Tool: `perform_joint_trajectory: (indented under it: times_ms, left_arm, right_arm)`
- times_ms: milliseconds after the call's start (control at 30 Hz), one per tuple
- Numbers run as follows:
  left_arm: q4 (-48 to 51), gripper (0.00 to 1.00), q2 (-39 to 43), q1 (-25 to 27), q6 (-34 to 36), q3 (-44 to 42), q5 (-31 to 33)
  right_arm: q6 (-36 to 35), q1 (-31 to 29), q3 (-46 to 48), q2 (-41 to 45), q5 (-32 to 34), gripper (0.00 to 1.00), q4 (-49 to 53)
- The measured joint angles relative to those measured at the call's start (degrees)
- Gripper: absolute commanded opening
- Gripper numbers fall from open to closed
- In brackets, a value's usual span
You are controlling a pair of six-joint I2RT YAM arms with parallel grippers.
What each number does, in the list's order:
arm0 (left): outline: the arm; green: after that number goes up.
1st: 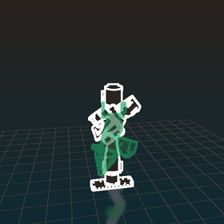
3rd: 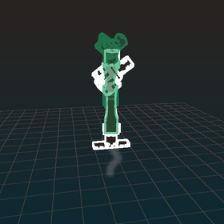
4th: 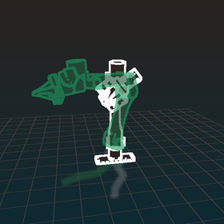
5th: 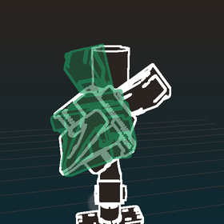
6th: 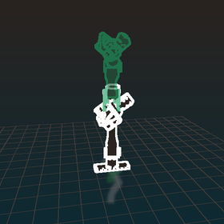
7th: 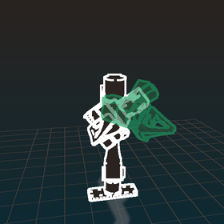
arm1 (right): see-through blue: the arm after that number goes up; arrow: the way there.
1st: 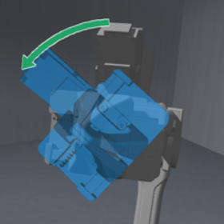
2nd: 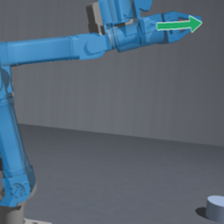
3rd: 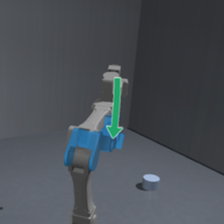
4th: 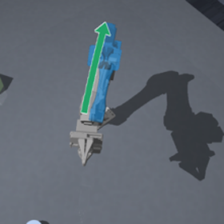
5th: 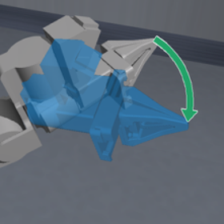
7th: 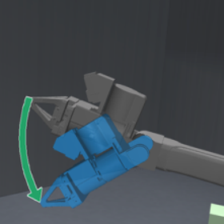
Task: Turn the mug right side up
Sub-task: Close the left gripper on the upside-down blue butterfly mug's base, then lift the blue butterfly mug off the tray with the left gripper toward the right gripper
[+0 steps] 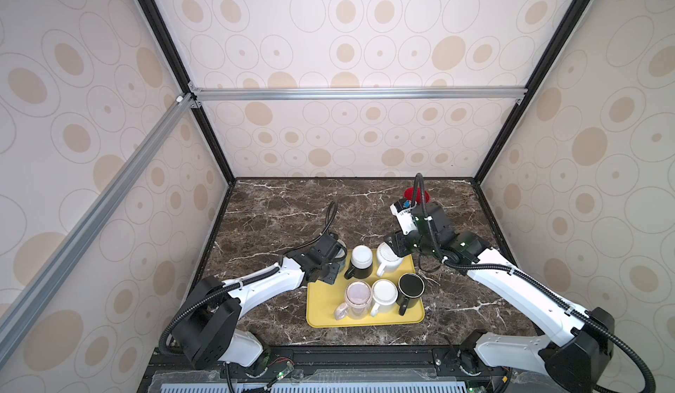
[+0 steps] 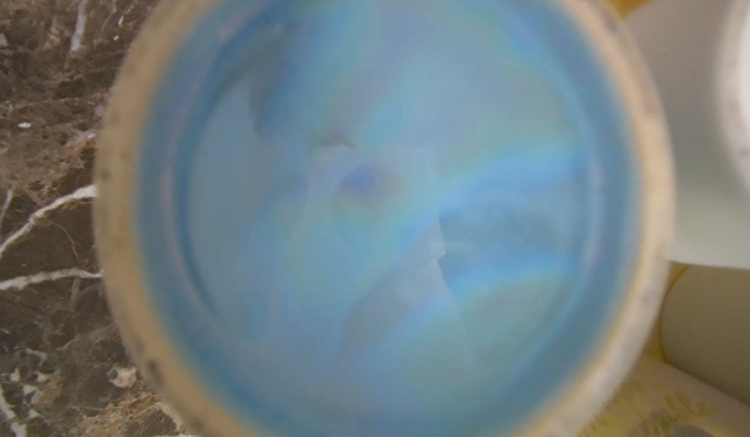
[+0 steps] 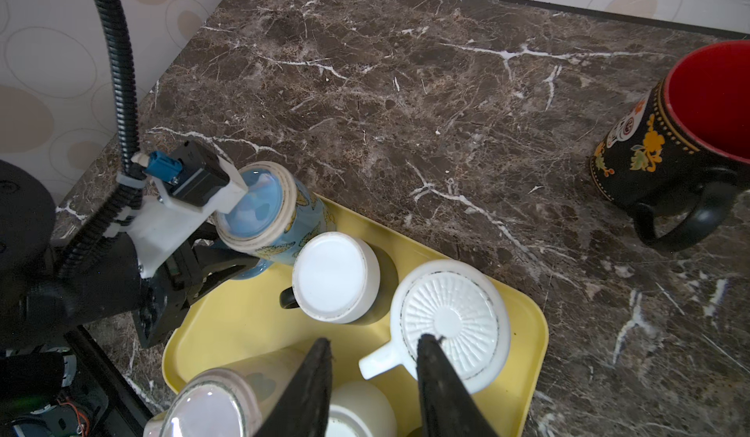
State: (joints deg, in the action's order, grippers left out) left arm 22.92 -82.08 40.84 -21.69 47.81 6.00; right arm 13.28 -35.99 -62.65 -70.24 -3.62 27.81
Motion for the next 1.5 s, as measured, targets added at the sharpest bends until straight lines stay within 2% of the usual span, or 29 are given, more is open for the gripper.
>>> perform_joint_trajectory:
  times_ms: [367, 800, 1100, 1333, 1500]
  left_arm:
    - [0.9, 0.0, 0.9, 0.0, 0.1, 0.0, 1.6]
    - [2.5, 0.0, 5.9, 0.0, 0.1, 0.4, 4.2]
    - [3.6, 0.0, 10.0, -0.1, 0.1, 6.6, 5.9]
    - [-1.7, 0.0, 11.2, -0.3, 0.1, 11.7, 5.3]
    - [-7.9, 0.0, 11.5, -0.9, -1.1, 12.5, 1.7]
  right_arm:
    - [1.3, -0.7, 0.6, -0.8, -1.3, 0.36, -1.0]
    - [2.6, -1.1, 0.6, -2.6, -3.9, 0.36, -3.8]
    - [3.5, -1.2, 0.6, -2.6, -5.2, 0.35, -5.8]
    - [4.1, -1.2, 0.6, -3.1, -2.3, 0.38, -7.3]
    - [5.0, -1.2, 0.6, -3.1, -0.9, 0.4, -9.0]
